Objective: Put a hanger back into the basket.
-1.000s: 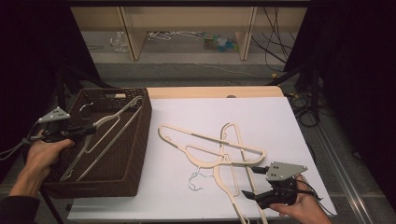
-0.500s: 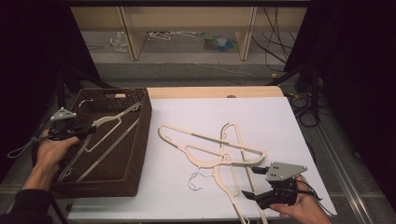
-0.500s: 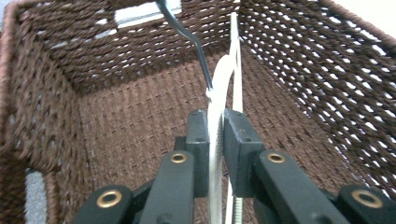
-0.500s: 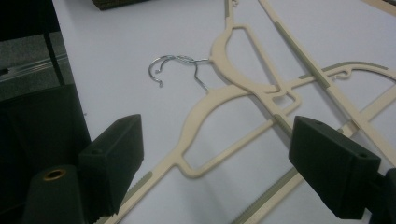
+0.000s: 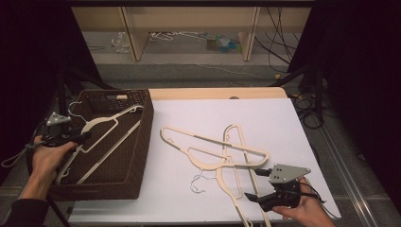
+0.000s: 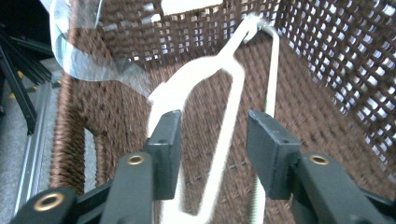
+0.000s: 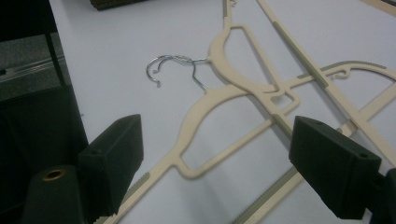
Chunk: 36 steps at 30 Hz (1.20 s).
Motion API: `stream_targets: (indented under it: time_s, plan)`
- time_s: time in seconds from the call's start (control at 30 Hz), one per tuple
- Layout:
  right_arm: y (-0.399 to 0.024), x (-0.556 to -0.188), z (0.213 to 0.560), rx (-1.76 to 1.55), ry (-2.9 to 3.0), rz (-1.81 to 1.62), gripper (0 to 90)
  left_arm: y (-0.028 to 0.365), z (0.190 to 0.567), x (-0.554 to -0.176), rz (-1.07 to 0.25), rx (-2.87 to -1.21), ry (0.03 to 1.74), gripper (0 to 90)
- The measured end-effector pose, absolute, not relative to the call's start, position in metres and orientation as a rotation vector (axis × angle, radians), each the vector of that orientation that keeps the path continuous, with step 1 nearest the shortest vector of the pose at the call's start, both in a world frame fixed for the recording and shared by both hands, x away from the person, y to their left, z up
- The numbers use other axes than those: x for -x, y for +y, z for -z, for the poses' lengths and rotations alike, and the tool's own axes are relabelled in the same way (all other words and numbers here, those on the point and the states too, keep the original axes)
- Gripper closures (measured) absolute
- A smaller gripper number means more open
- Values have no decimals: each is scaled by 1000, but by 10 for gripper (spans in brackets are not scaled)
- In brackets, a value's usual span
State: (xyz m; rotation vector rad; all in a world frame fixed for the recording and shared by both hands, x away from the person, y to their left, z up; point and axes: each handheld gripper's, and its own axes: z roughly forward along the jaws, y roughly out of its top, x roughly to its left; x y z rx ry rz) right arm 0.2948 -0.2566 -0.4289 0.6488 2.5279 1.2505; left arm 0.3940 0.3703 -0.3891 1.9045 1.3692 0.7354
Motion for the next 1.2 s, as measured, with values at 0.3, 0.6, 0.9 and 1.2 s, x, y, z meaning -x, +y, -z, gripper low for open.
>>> stream_targets:
  time_s: [0.3, 0.6, 0.9, 1.2]
  plan:
    - [-261, -297, 433, -655, 2509, -1262, 190, 297, 364, -356, -633, -1782, 1121, 414]
    - [-265, -297, 438, -683, 2487, -1276, 191, 229, 359, -321, -541, -1788, 875, 261]
    - [-262, -298, 438, -677, 2487, -1278, 190, 180, 375, -299, -533, -1806, 787, 182]
    - [-262, -300, 439, -685, 2479, -1272, 190, 146, 413, -279, -564, -1870, 704, 168]
